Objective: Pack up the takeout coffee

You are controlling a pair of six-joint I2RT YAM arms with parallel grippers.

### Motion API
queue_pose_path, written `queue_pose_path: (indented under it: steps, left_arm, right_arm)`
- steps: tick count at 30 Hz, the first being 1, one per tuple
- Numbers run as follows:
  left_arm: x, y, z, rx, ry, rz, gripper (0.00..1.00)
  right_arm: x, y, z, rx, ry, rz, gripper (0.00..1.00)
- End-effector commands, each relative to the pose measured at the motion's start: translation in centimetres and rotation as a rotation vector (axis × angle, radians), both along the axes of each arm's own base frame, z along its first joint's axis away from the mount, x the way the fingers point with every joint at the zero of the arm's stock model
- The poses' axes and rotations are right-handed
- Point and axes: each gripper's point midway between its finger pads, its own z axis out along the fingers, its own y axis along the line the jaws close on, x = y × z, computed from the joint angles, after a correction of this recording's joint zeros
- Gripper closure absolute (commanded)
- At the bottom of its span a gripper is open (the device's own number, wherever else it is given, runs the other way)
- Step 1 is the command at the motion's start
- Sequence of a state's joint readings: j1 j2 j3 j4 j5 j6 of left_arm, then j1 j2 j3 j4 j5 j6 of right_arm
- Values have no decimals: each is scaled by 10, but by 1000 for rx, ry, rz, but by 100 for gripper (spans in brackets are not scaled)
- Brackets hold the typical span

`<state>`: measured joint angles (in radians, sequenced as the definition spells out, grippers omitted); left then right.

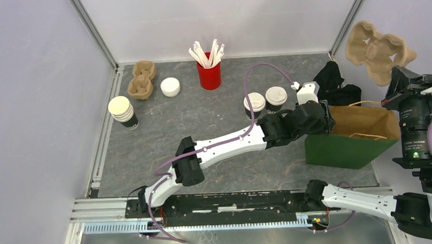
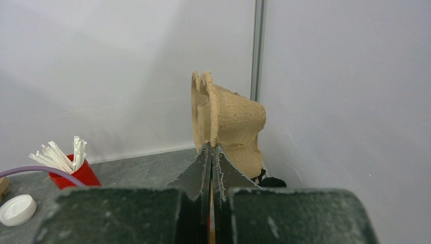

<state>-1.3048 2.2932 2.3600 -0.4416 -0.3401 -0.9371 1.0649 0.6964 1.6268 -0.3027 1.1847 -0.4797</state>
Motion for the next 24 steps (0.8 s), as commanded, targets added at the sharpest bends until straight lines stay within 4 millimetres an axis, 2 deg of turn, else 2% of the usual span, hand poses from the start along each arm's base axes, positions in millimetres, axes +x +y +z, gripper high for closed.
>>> queue_pose_path:
  steps: [1, 4, 10, 15, 19, 20, 24]
  left_arm:
    - [5, 1, 18, 0, -78, 11, 50]
    - [7, 9, 26, 17, -98, 29, 60]
    - [9, 38, 44, 72, -140, 60, 87]
    - [2, 69, 54, 132, -120, 69, 94]
    - [-14, 111, 39, 220, -50, 66, 96]
    - [-18, 126, 42, 226, -34, 70, 96]
    - [-31, 185, 26, 306, 40, 126, 98]
  right_arm:
    - [-2, -2, 3, 19, -10, 20, 100]
    - [0, 3, 0, 11, 3, 28, 100]
    - [4, 16, -5, 7, 20, 70, 100]
    - [9, 36, -7, -1, 31, 136, 100]
    - [11, 55, -11, 4, 51, 217, 100]
    - [12, 62, -12, 11, 54, 245, 100]
    - [13, 90, -16, 44, 73, 362, 100]
